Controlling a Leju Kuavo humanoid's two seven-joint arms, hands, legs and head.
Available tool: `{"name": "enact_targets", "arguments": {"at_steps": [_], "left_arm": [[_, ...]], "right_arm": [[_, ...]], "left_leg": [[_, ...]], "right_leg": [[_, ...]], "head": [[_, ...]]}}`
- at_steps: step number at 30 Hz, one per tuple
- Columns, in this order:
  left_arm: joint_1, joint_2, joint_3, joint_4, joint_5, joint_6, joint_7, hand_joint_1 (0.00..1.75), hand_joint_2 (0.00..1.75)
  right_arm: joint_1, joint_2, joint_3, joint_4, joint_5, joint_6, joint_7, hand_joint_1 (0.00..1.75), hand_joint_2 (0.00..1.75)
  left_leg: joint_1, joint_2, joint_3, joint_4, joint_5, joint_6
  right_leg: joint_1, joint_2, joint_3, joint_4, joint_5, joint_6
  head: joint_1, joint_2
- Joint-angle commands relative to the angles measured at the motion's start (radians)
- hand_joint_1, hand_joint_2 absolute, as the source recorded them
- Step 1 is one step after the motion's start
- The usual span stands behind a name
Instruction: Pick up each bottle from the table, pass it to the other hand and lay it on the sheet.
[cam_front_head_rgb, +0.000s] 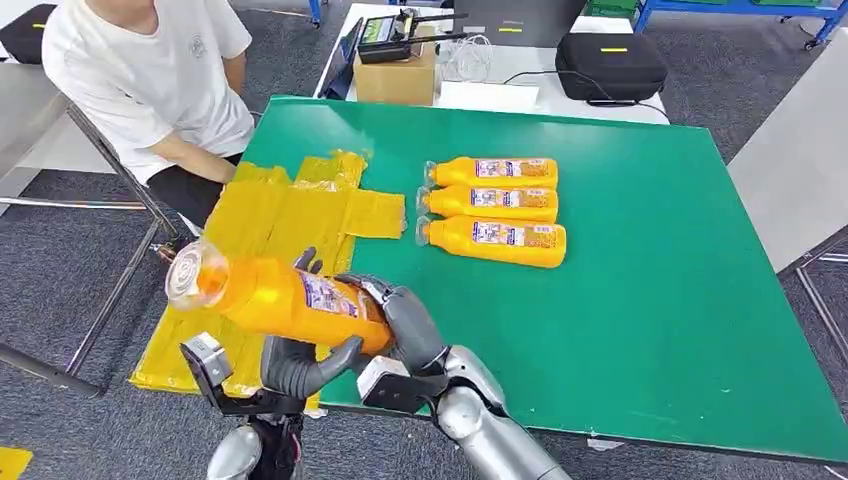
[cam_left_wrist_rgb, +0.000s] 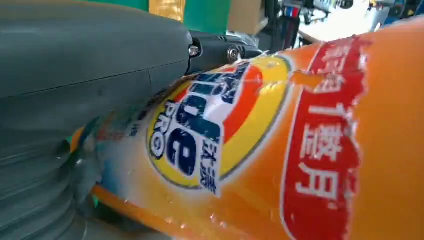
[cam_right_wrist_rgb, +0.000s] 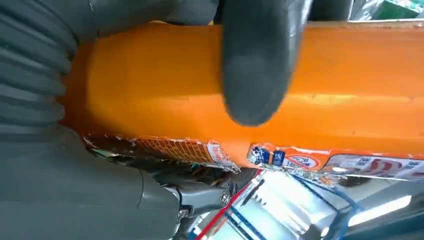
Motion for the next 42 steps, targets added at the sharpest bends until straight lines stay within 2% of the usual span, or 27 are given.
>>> {"name": "enact_targets", "arguments": {"at_steps": [1,10,11,12,14,15,16,17,18,21,22,24,31,32,33,34,38,40,41,42], "left_arm": [[-0.066,-0.014,0.028,0.077,0.032,0.0,-0.025,0.0,1.75],[-0.074,-0.017,0.028,0.074,0.04,-0.006,-0.029,0.0,1.75],[-0.078,-0.022,0.033,0.082,0.09,-0.038,-0.029,1.48,1.75],[-0.083,-0.031,0.042,0.088,0.177,-0.089,-0.001,1.75,1.75],[-0.081,-0.031,0.047,0.076,0.298,-0.173,0.02,1.75,1.75],[-0.072,-0.028,0.05,0.057,0.333,-0.21,0.013,1.75,1.75],[-0.064,-0.026,0.054,0.042,0.357,-0.237,0.016,1.75,1.75],[-0.055,-0.026,0.061,0.025,0.379,-0.259,0.012,1.75,1.75],[-0.047,-0.027,0.068,0.008,0.433,-0.308,0.027,1.75,1.75],[-0.025,-0.045,0.083,-0.036,0.548,-0.407,0.07,1.75,1.75],[-0.018,-0.05,0.083,-0.05,0.547,-0.415,0.067,1.75,1.75],[-0.021,-0.017,0.055,-0.063,0.561,-0.43,0.05,1.75,1.75],[-0.03,-0.005,0.06,-0.015,0.529,-0.451,0.013,1.75,1.75],[-0.033,-0.009,0.071,-0.009,0.45,-0.4,-0.001,1.75,1.75],[-0.037,-0.011,0.085,-0.004,0.285,-0.278,-0.019,1.75,1.75],[-0.04,-0.01,0.082,0.0,0.233,-0.237,-0.029,1.75,1.75],[-0.077,0.033,0.091,0.072,-0.185,0.085,-0.104,1.75,1.75],[-0.095,0.058,0.091,0.117,-0.458,0.291,-0.101,1.75,1.75],[-0.101,0.065,0.108,0.14,-0.496,0.314,-0.108,1.75,1.75],[-0.113,0.081,0.123,0.179,-0.586,0.356,-0.066,1.75,1.75]], "right_arm": [[-0.029,-0.03,0.09,0.015,-0.018,0.011,-0.045,1.75,1.75],[-0.024,-0.026,0.096,0.014,-0.023,0.015,-0.054,1.75,1.75],[-0.019,-0.027,0.098,0.008,-0.058,0.035,-0.095,1.75,1.75],[-0.006,-0.022,0.099,0.006,-0.091,0.055,-0.107,1.75,1.75],[0.0,-0.021,0.124,0.02,-0.125,0.063,-0.107,1.75,1.75],[0.006,-0.018,0.133,0.021,-0.148,0.052,-0.107,0.56,1.75],[0.012,-0.014,0.131,0.021,-0.167,0.04,-0.107,0.0,1.75],[0.016,-0.012,0.132,0.018,-0.18,0.043,-0.107,0.0,1.75],[0.022,-0.012,0.128,0.008,-0.195,0.039,-0.107,0.0,0.0],[0.052,-0.019,0.105,-0.047,-0.246,0.019,-0.107,0.0,0.0],[0.059,-0.018,0.099,-0.055,-0.252,0.004,-0.107,0.0,0.0],[0.07,-0.012,0.079,-0.065,-0.274,-0.02,-0.107,0.0,0.0],[0.089,-0.03,0.053,-0.098,-0.276,-0.062,-0.107,0.0,0.0],[0.094,-0.036,0.05,-0.114,-0.265,-0.082,-0.107,0.0,0.0],[0.108,-0.046,0.042,-0.139,-0.261,-0.103,-0.107,0.0,0.0],[0.113,-0.049,0.04,-0.147,-0.262,-0.107,-0.107,0.0,0.0],[0.151,-0.072,0.024,-0.218,-0.246,-0.141,-0.107,0.0,0.0],[0.171,-0.073,0.01,-0.251,-0.237,-0.161,-0.107,0.0,0.0],[0.179,-0.071,0.002,-0.26,-0.23,-0.151,-0.107,0.0,0.0],[0.192,-0.063,-0.023,-0.263,-0.228,-0.156,-0.107,0.0,0.0]], "left_leg": [[0.0,-0.002,0.002,-0.002,0.0,0.003],[0.001,-0.002,0.001,-0.001,0.0,0.002],[0.001,-0.002,0.002,-0.002,0.001,0.003],[0.0,-0.002,0.001,-0.001,0.0,0.002],[0.0,-0.003,0.001,-0.002,0.001,0.003],[0.001,-0.003,0.002,-0.002,0.0,0.003],[0.0,-0.002,0.002,-0.002,0.0,0.003],[0.0,-0.001,0.002,-0.002,0.0,0.002],[0.001,-0.001,0.003,-0.004,0.0,0.003],[0.0,-0.002,0.001,-0.001,0.0,0.002],[0.001,-0.002,0.002,-0.002,0.0,0.003],[0.0,0.0,0.0,0.0,0.0,0.002],[0.0,-0.001,0.002,-0.003,0.001,0.003],[0.0,-0.001,0.001,-0.002,0.0,0.002],[0.001,-0.002,0.001,-0.003,0.001,0.003],[0.0,-0.002,0.001,-0.002,0.001,0.002],[0.0,-0.003,0.001,-0.002,0.001,0.002],[0.0,-0.002,0.002,-0.003,0.001,0.002],[0.0,-0.003,0.002,-0.003,0.001,0.002],[0.0,-0.003,0.003,-0.004,0.001,0.003]], "right_leg": [[0.001,-0.001,0.002,-0.002,0.0,-0.004],[0.001,-0.002,0.002,-0.002,0.0,-0.004],[0.002,-0.002,0.002,-0.002,0.0,-0.005],[0.001,-0.002,0.001,-0.001,0.0,-0.004],[0.001,-0.002,0.002,-0.002,0.0,-0.004],[0.002,-0.002,0.003,-0.003,0.0,-0.005],[0.001,-0.002,0.002,-0.002,0.0,-0.004],[0.001,-0.001,0.002,-0.002,0.0,-0.003],[0.002,0.0,0.004,-0.004,0.0,-0.006],[0.001,-0.002,0.002,-0.002,-0.001,-0.004],[0.002,-0.001,0.003,-0.002,-0.001,-0.005],[0.001,0.0,0.0,-0.001,0.0,-0.003],[0.001,-0.001,0.002,-0.003,0.0,-0.005],[0.001,-0.001,0.001,-0.002,0.0,-0.003],[0.002,-0.002,0.002,-0.003,0.0,-0.005],[0.001,-0.002,0.001,-0.002,0.0,-0.003],[0.001,-0.003,0.002,-0.003,0.0,-0.003],[0.0,-0.002,0.002,-0.002,0.0,-0.003],[0.001,-0.002,0.003,-0.003,0.0,-0.004],[0.002,-0.002,0.004,-0.004,0.0,-0.006]], "head": [[0.0,0.0],[0.0,0.0],[0.0,0.0],[0.0,0.0],[0.0,0.0],[0.0,0.0],[0.0,0.0],[0.0,0.0],[0.0,0.0],[0.0,0.0],[0.0,0.0],[0.0,0.0],[0.0,0.0],[0.0,0.0],[0.0,0.0],[0.0,0.0],[0.0,0.0],[0.0,0.0],[0.0,0.0],[0.0,0.0]]}}
